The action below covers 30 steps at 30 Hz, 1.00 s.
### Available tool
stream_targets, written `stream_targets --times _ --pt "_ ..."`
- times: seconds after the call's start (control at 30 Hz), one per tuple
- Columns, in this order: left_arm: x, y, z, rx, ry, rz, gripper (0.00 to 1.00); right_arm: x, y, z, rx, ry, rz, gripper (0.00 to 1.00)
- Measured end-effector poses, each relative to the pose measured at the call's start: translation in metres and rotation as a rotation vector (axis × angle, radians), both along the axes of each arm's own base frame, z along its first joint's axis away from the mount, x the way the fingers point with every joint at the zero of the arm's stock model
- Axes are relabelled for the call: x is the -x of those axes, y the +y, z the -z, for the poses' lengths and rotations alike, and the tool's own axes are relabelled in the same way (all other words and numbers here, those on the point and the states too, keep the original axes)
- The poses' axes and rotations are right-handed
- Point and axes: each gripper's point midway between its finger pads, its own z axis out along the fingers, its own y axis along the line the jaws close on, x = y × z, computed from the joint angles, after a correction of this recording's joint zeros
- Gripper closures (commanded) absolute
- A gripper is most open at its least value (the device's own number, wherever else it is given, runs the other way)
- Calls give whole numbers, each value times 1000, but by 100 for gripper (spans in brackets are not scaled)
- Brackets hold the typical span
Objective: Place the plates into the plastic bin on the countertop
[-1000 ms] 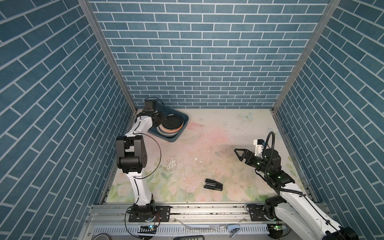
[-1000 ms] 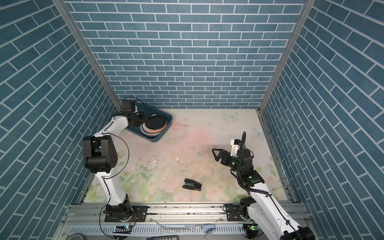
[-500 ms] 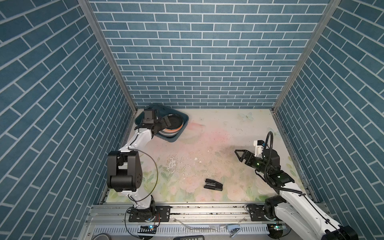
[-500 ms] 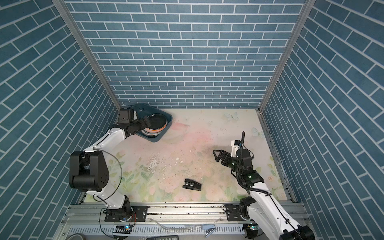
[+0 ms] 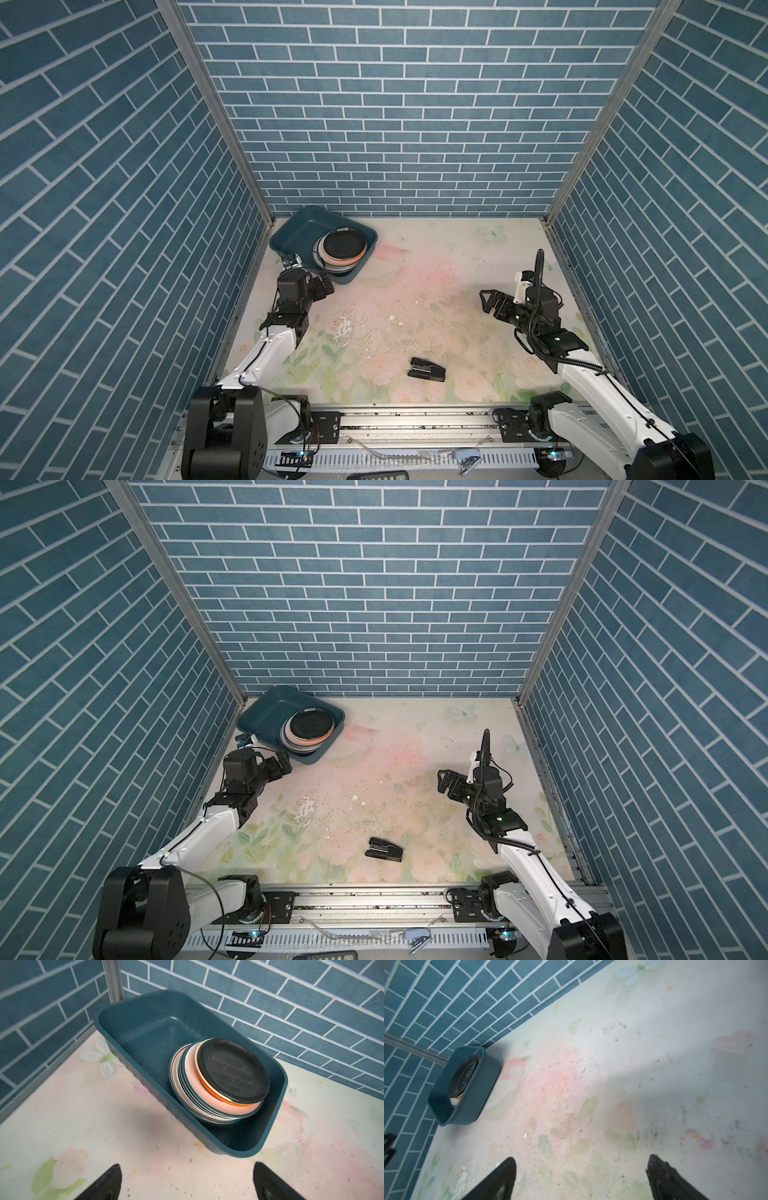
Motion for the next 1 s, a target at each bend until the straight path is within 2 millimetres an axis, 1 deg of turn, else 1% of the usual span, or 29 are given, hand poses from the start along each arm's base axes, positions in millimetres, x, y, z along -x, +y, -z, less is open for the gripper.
stream_targets --times 0.1,0.13,0.2,0.3,0.43,0.5,0.6,0.7,0.73,0.8,0.87,1.0 --pt "5 5 -9 -60 -73 0 0 -3 -19 -15 72 -96 69 2" --pt "5 5 -8 -77 -87 5 0 -2 -26 -19 99 -132 93 2" --pt "5 4 -1 -103 -94 21 1 0 -41 -21 155 -182 146 2" --pt "2 2 11 -137 -70 50 0 7 -64 -13 248 -218 232 2" --pt "1 2 11 -183 -109 64 0 17 -99 -2 339 -237 389 1" --pt "5 4 16 -201 -118 62 0 21 -112 2 359 -253 459 2" --pt "11 7 30 -226 -120 56 0 24 -126 7 397 -288 524 1" --pt "15 9 52 -241 -62 57 0 24 -134 2 461 -304 559 1" --pt "14 9 54 -245 -53 57 0 24 -138 0 485 -308 574 1" --pt "11 10 51 -249 -58 51 0 22 -143 -3 513 -323 602 2" --pt "9 13 46 -256 -77 34 0 21 -150 -1 532 -325 633 2" --pt "7 18 35 -282 -129 1 0 20 -161 22 577 -273 665 2"
